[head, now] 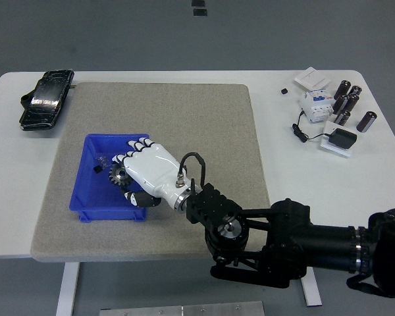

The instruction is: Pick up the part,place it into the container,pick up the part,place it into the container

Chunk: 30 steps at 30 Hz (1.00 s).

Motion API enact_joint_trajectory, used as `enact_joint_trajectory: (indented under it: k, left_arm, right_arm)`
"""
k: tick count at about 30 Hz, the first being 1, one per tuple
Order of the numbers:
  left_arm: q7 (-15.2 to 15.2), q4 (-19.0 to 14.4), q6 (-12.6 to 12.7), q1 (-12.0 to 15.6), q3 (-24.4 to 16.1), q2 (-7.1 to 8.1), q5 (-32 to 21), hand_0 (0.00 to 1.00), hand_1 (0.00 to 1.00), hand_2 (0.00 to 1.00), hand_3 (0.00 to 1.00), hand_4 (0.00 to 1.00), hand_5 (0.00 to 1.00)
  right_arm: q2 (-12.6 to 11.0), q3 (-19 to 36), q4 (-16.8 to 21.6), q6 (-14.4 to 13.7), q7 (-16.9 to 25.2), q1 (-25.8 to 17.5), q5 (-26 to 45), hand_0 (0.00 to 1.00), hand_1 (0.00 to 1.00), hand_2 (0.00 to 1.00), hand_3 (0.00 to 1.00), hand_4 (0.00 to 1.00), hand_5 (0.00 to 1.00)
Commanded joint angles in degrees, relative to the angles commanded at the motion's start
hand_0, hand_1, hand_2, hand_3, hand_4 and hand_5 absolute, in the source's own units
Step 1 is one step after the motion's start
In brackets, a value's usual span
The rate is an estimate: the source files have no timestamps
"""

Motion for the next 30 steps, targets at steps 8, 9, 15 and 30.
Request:
enact_joint_trajectory:
  k: [8, 9, 15, 30]
  left_arm:
    - [-0.04, 0.04, -0.09, -0.17, -0.02, -0.04, 0.18, 0.718, 0.672, 0.651, 0.605, 0.667, 0.334]
    - [-0.05, 0.04, -0.09, -0.18, -0.02, -0.05, 0.19, 0.718, 0.672, 0.651, 0.605, 0.667, 0.334]
    - [0.06, 0.0, -0.08, -0.1, -0.14, -0.27, 0.32, 0.717, 0.672, 0.648, 0.603, 0.669, 0.333]
    - [-0.1, 0.09, -0.17, -0.31, -0.17, -0.4, 0.46, 0.718, 0.672, 0.646, 0.602, 0.665, 0.324]
  right_arm:
    - [0.0, -0.27, 0.99, -2.26, 0.44, 0.04, 1.22, 0.894, 0.923, 0.931, 0.92, 0.69, 0.404]
    - [0.0, -0.22, 1.05, -2.47, 0.53, -0.02, 1.35, 0.894, 0.923, 0.931, 0.92, 0.69, 0.404]
    - [0.0, 4.89, 1.0, -6.65, 2.04, -1.19, 4.95, 0.882, 0.91, 0.917, 0.914, 0.707, 0.398]
    - [0.0, 0.88, -11.84, -3.34, 3.77, -0.01, 11.66, 0.508, 0.647, 0.778, 0.823, 0.691, 0.377]
